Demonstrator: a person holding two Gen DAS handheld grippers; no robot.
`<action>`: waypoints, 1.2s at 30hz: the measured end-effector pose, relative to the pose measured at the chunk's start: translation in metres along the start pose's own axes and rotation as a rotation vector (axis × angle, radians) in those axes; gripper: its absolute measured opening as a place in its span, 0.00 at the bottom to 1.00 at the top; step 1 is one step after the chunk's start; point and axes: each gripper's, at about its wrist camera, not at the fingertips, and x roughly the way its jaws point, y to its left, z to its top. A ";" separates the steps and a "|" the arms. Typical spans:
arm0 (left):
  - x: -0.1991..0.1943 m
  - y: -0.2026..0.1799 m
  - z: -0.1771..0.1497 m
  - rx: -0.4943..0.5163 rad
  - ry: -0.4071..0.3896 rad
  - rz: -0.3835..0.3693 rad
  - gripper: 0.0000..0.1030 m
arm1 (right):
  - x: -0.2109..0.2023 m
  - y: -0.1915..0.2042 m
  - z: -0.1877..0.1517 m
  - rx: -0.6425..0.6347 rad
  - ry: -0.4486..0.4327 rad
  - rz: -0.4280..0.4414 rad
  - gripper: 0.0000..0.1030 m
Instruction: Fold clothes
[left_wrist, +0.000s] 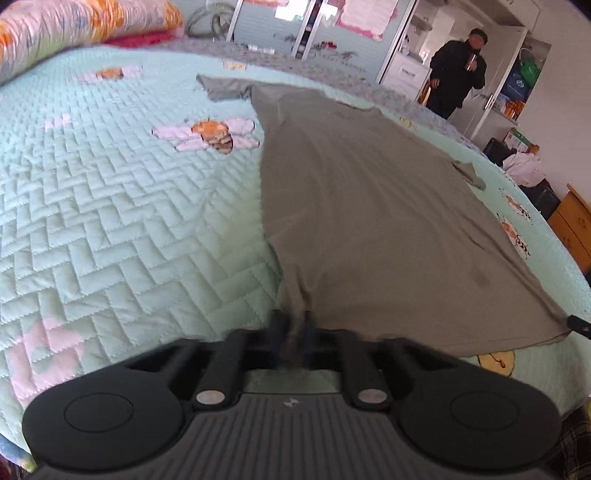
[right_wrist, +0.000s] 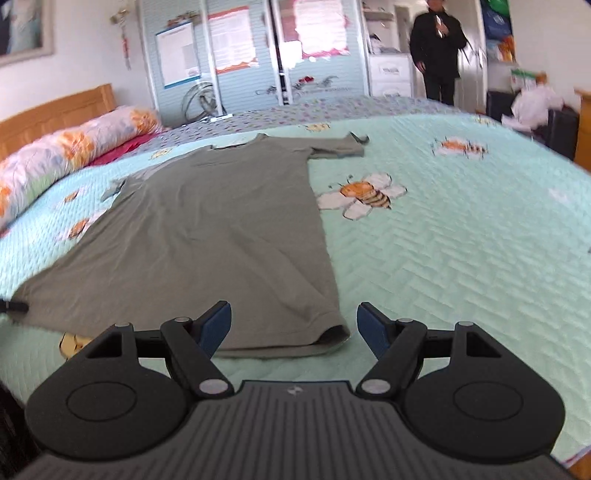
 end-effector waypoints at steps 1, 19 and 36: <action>-0.002 0.005 0.003 -0.055 0.007 -0.021 0.04 | 0.009 -0.004 0.002 0.022 0.022 -0.010 0.73; -0.012 0.040 0.009 -0.407 0.030 -0.085 0.03 | 0.004 0.078 -0.028 -0.568 -0.057 0.000 0.71; -0.037 0.053 0.002 -0.572 0.002 -0.041 0.44 | 0.010 0.173 -0.058 -1.081 -0.067 0.180 0.50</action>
